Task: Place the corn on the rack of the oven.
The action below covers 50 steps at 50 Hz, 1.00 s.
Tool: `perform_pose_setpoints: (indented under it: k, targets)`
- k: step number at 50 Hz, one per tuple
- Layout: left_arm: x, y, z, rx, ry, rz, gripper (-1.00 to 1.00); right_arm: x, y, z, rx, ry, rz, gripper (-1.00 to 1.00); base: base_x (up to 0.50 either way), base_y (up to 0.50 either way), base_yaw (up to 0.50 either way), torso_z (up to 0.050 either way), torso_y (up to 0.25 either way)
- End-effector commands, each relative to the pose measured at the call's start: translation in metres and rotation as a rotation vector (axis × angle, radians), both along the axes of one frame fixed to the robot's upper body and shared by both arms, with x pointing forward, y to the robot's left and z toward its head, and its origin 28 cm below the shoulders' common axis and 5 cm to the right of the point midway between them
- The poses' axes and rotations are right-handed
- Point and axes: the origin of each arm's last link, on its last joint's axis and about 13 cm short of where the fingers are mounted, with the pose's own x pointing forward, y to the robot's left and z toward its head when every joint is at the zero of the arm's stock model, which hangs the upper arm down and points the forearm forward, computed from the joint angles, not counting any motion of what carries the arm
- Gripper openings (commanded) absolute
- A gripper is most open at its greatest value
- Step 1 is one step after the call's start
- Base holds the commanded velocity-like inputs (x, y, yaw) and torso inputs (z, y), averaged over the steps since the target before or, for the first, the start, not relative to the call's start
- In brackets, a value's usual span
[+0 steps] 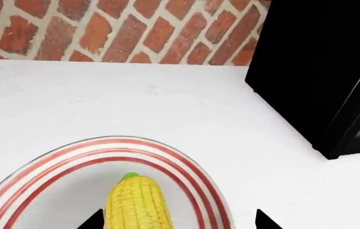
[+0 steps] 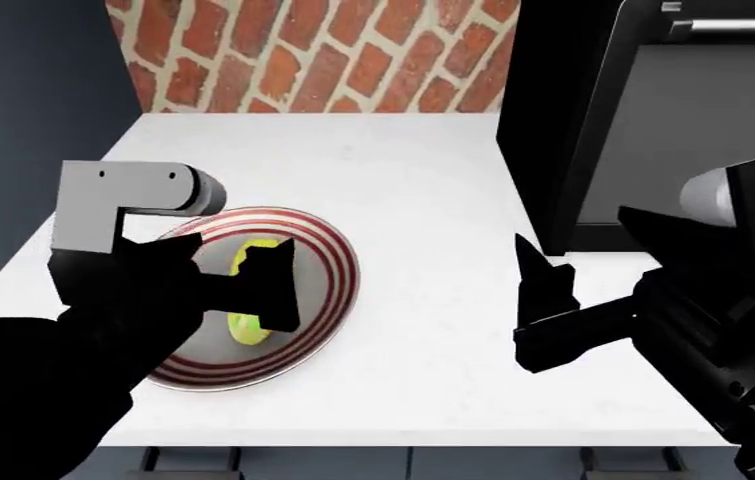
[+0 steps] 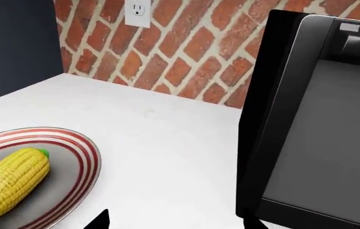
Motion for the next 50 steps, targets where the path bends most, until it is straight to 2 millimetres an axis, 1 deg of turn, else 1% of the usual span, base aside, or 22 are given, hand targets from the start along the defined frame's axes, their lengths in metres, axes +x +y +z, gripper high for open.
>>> perform_pose_setpoints:
  k: [1, 4, 7, 8, 13, 14, 17, 20, 24, 33, 42, 50]
  targets:
    - [-0.002, -0.008, 0.007, 0.045, 0.107, 0.090, 1.00, 0.001, -0.006, -0.010, 0.030, 0.002, 0.010, 1.00, 0.00, 0.00, 0.00, 0.000, 0.000]
    - [0.001, -0.009, 0.010, 0.047, 0.112, 0.138, 1.00, 0.001, -0.007, -0.013, 0.039, 0.002, 0.013, 1.00, 0.00, 0.00, 0.00, 0.000, 0.000]
    - [-0.002, -0.012, 0.011, 0.048, 0.120, 0.142, 1.00, 0.000, -0.009, -0.013, 0.038, -0.002, 0.012, 1.00, 0.00, 0.00, 0.00, 0.000, 0.000]
    - [0.001, -0.012, 0.012, 0.026, 0.130, 0.209, 1.00, 0.000, -0.009, -0.014, 0.039, -0.006, 0.018, 1.00, 0.00, 0.00, 0.00, 0.000, 0.000]
    - [0.004, -0.013, 0.007, 0.027, 0.139, 0.211, 1.00, 0.004, -0.006, -0.012, 0.038, -0.015, 0.027, 1.00, 0.00, 0.00, 0.00, 0.000, 0.000]
    - [0.004, -0.013, 0.009, 0.011, 0.137, 0.240, 1.00, 0.003, -0.005, -0.012, 0.038, -0.017, 0.032, 1.00, 0.00, 0.00, 0.00, 0.000, 0.000]
    - [0.003, -0.016, 0.007, -0.010, 0.167, 0.235, 1.00, 0.004, -0.005, -0.013, 0.046, -0.026, 0.028, 1.00, 0.00, 0.00, 0.00, 0.000, 0.000]
    - [0.008, -0.019, 0.007, -0.019, 0.172, 0.248, 1.00, 0.004, -0.006, -0.014, 0.049, -0.031, 0.030, 1.00, 0.00, 0.00, 0.00, 0.000, 0.000]
    - [0.011, -0.023, 0.004, 0.000, 0.181, 0.261, 1.00, 0.003, -0.009, -0.018, 0.062, -0.029, 0.018, 1.00, 0.00, 0.00, 0.00, 0.000, 0.000]
    - [0.019, -0.027, -0.002, 0.004, 0.201, 0.281, 1.00, 0.002, -0.012, -0.020, 0.074, -0.037, -0.001, 1.00, 0.00, 0.00, 0.00, 0.000, 0.000]
    - [0.018, -0.033, -0.006, 0.051, 0.198, 0.250, 1.00, -0.001, -0.014, -0.021, 0.082, -0.045, -0.009, 1.00, 0.00, 0.00, 0.00, 0.000, 0.000]
    - [0.018, -0.035, -0.011, 0.067, 0.204, 0.244, 1.00, -0.002, -0.015, -0.025, 0.094, -0.043, -0.006, 1.00, 0.00, 0.00, 0.00, 0.000, 0.000]
